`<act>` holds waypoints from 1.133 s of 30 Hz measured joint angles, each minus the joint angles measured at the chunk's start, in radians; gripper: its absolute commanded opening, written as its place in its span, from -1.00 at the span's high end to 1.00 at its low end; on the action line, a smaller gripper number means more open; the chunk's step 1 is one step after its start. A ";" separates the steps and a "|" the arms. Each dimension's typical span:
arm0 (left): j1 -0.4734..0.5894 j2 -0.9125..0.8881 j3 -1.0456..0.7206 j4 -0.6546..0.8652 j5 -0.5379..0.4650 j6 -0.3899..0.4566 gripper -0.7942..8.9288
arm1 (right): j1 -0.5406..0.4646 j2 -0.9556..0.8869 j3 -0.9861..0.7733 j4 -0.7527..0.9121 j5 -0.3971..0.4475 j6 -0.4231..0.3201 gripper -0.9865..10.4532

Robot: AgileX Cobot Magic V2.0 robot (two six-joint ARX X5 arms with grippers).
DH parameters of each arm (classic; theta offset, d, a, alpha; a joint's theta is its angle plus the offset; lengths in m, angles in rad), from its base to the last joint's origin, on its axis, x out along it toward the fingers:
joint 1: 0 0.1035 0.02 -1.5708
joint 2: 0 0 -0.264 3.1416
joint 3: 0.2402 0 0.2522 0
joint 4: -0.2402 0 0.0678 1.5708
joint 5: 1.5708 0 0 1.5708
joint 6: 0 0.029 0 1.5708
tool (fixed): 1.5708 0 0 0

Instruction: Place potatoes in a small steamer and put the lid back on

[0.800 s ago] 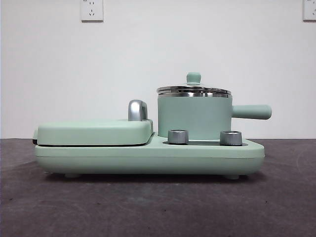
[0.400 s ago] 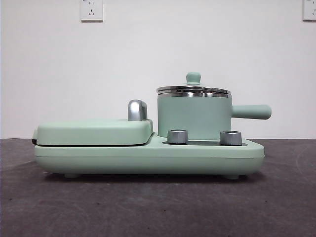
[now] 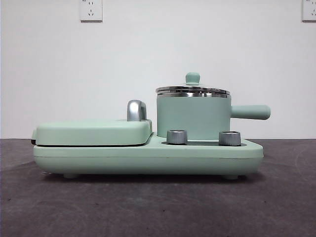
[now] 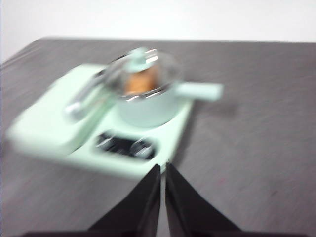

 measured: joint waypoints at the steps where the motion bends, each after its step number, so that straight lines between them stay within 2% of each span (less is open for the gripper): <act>1: 0.000 0.000 0.000 0.000 0.000 0.000 0.80 | -0.044 -0.011 -0.067 0.079 -0.001 -0.003 0.80; 4: 0.000 0.000 0.000 -0.001 0.000 0.000 0.80 | -0.205 -0.075 -0.320 0.379 -0.003 -0.019 0.80; 7: 0.000 0.000 0.000 0.000 0.000 0.000 0.80 | -0.321 -0.151 -0.527 0.569 0.007 -0.023 0.80; 10: 0.000 0.000 0.000 0.000 0.000 0.000 0.80 | -0.375 -0.221 -0.710 0.657 0.014 -0.027 0.80; 14: 0.000 0.000 0.000 0.000 0.000 0.000 0.80 | -0.374 -0.284 -0.863 0.658 0.029 -0.027 0.80; 17: 0.000 0.001 0.000 -0.001 0.000 0.000 0.80 | -0.363 -0.325 -0.882 0.727 0.048 -0.048 0.80; 20: -0.001 0.001 0.000 -0.004 0.000 -0.001 0.80 | -0.341 -0.327 -0.888 0.741 0.111 -0.069 0.80; 34: -0.001 0.001 0.000 -0.005 0.000 -0.001 0.80 | -0.336 -0.323 -0.893 0.764 0.110 -0.079 0.80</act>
